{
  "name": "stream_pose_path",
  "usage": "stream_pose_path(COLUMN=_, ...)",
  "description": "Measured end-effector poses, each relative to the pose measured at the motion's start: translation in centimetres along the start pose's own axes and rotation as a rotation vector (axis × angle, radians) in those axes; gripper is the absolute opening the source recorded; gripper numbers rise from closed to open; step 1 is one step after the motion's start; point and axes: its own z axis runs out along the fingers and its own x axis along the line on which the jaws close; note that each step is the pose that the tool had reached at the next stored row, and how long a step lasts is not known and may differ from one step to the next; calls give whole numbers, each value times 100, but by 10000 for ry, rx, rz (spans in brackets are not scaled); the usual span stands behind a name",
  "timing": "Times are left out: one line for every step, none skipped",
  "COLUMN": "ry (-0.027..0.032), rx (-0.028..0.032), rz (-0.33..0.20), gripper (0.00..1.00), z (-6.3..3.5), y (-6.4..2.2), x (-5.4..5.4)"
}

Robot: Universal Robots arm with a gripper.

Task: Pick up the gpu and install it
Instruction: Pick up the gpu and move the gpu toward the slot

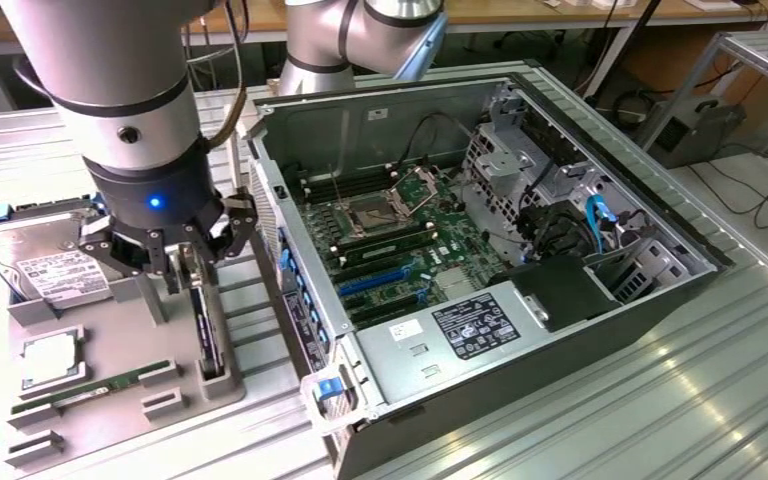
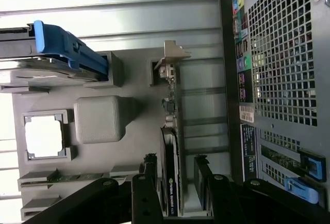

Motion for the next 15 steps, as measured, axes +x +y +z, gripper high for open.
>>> stream_pose_path(ry=13, rx=1, rz=0, gripper=42, z=19, y=-1, x=1)
stream_pose_path(ry=30, rx=2, rz=1, gripper=42, z=45, y=-2, x=1)
stream_pose_path(ry=40, rx=2, rz=2, gripper=42, z=62, y=-2, x=2)
stream_pose_path(ry=53, rx=4, rz=2, gripper=42, z=84, y=-3, x=2)
stream_pose_path(ry=61, rx=4, rz=3, gripper=42, z=101, y=-4, x=3)
stream_pose_path(ry=70, rx=4, rz=3, gripper=42, z=118, y=-4, x=3)
stream_pose_path(ry=79, rx=6, rz=3, gripper=42, z=137, y=-5, x=4)
stream_pose_path(ry=100, rx=8, rz=4, gripper=42, z=181, y=-7, x=5)
stream_pose_path(ry=105, rx=8, rz=4, gripper=42, z=200, y=-8, x=5)
stream_pose_path(ry=110, rx=8, rz=4, gripper=42, z=223, y=-9, x=6)
stream_pose_path(ry=114, rx=9, rz=4, gripper=42, z=244, y=-10, x=7)
stream_pose_path(ry=117, rx=9, rz=4, gripper=42, z=264, y=-10, x=7)
stream_pose_path(ry=120, rx=9, rz=4, gripper=42, z=289, y=-11, x=8)
stream_pose_path(ry=123, rx=9, rz=5, gripper=42, z=308, y=-12, x=8)
stream_pose_path(ry=128, rx=10, rz=5, gripper=42, z=329, y=-13, x=9)
